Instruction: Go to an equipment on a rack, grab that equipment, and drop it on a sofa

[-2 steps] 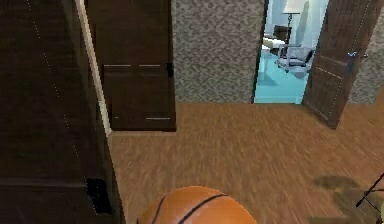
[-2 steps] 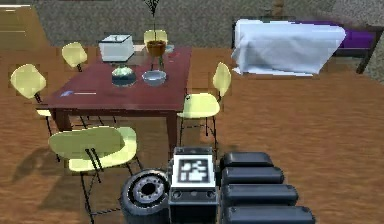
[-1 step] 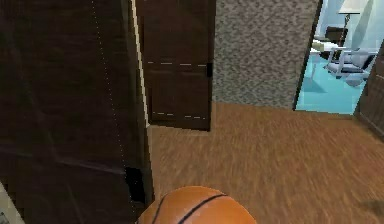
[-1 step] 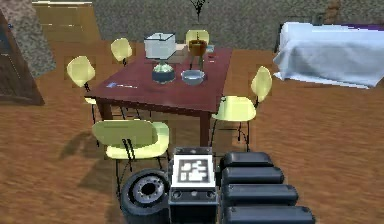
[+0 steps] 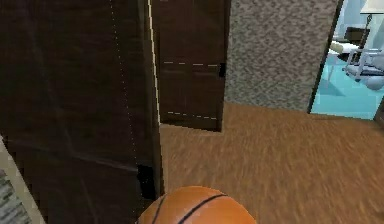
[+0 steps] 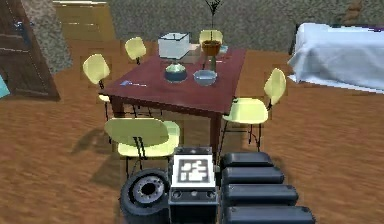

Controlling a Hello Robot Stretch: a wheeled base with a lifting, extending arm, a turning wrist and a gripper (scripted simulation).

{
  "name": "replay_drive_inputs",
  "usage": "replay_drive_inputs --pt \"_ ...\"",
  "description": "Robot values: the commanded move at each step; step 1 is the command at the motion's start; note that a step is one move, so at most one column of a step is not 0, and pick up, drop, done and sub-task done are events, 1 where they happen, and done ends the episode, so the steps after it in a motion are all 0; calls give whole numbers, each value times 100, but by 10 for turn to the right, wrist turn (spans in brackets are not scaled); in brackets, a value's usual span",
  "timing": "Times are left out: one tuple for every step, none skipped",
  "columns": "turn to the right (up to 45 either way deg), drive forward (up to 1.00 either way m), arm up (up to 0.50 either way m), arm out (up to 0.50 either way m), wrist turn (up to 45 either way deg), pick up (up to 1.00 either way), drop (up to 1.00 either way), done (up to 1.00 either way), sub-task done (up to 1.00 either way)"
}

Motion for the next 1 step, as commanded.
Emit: replay_drive_inputs --pt "0 25 0 0 0 0 0 0 0"
